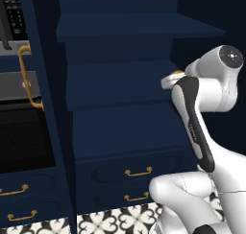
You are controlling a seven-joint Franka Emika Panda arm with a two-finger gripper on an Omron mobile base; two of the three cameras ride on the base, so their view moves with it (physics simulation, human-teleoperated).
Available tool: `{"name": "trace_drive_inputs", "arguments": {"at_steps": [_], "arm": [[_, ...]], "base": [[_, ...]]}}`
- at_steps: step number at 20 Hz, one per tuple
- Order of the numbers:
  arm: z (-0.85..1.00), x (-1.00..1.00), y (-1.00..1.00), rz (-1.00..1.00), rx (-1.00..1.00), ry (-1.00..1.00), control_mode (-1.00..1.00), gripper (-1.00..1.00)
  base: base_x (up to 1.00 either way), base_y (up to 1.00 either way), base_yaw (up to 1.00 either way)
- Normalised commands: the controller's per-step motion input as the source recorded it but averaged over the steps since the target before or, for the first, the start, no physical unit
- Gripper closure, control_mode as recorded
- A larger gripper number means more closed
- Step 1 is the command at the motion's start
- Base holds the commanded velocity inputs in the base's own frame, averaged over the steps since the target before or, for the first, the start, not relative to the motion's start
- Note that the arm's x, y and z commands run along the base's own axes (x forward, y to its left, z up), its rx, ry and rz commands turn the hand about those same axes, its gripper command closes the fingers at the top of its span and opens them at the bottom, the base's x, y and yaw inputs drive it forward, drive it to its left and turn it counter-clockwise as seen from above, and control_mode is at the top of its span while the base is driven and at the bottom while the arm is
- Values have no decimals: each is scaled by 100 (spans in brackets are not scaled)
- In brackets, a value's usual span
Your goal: Open the cabinet, pick up the bread from the cabinet and place it in the basket. Then move the basket to the dining counter.
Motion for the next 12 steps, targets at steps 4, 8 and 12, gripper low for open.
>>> {"name": "trace_drive_inputs", "arguments": {"at_steps": [4,8,12], "arm": [[-8,-49,0,-4,13,0,-100,100],[-28,-23,12,0,20,-4,-100,100],[-7,-2,14,0,10,-7,100,100]], "base": [[0,0,0],[0,0,0],[-5,8,0]]}}
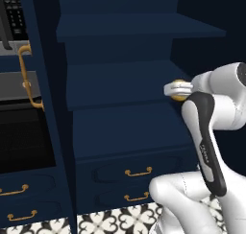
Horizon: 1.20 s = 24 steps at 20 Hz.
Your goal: Open the cabinet, pick up the bread from the cabinet and place it in the basket. Then move the basket to the dining counter.
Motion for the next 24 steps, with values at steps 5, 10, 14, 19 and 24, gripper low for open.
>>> {"name": "trace_drive_inputs", "arguments": {"at_steps": [5,10,14,19,24], "arm": [[0,0,0,0,0,0,100,100],[0,0,0,0,0,0,100,100],[0,0,0,0,0,0,100,100],[0,0,0,0,0,0,100,100],[0,0,0,0,0,0,100,100]], "base": [[-58,67,0],[-100,20,1],[-100,-37,0],[-76,22,-27],[-9,35,72]]}}
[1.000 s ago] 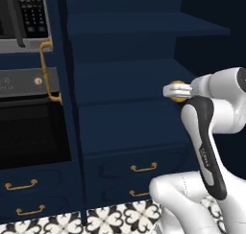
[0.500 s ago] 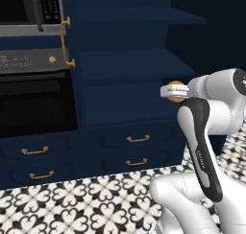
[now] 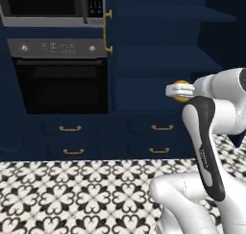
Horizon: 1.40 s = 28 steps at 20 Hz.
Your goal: Open the cabinet, pick up the bread from the cabinet and place it in the basket. Then move the basket to the dining counter.
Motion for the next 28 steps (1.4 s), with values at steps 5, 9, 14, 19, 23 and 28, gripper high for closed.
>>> {"name": "trace_drive_inputs", "arguments": {"at_steps": [5,9,14,19,23,28], "arm": [[0,0,0,0,0,0,100,100],[0,0,0,0,0,0,100,100],[0,0,0,0,0,0,100,100],[0,0,0,0,0,0,100,100],[0,0,0,0,0,0,100,100],[0,0,0,0,0,0,100,100]], "base": [[0,0,100],[0,0,100],[0,0,100],[0,0,100],[0,0,100],[0,0,100]]}}
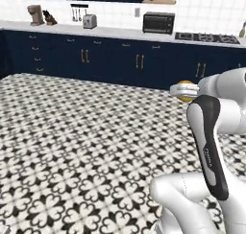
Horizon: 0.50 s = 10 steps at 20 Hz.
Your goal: Open the cabinet, pick up the bread from the cabinet and place it in the basket. Then move the basket to the dining counter.
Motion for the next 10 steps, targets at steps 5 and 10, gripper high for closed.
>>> {"name": "trace_drive_inputs", "arguments": {"at_steps": [5,10], "arm": [[0,0,0,0,0,0,100,100],[0,0,0,0,0,0,100,100]], "base": [[0,0,100],[5,0,100]]}}
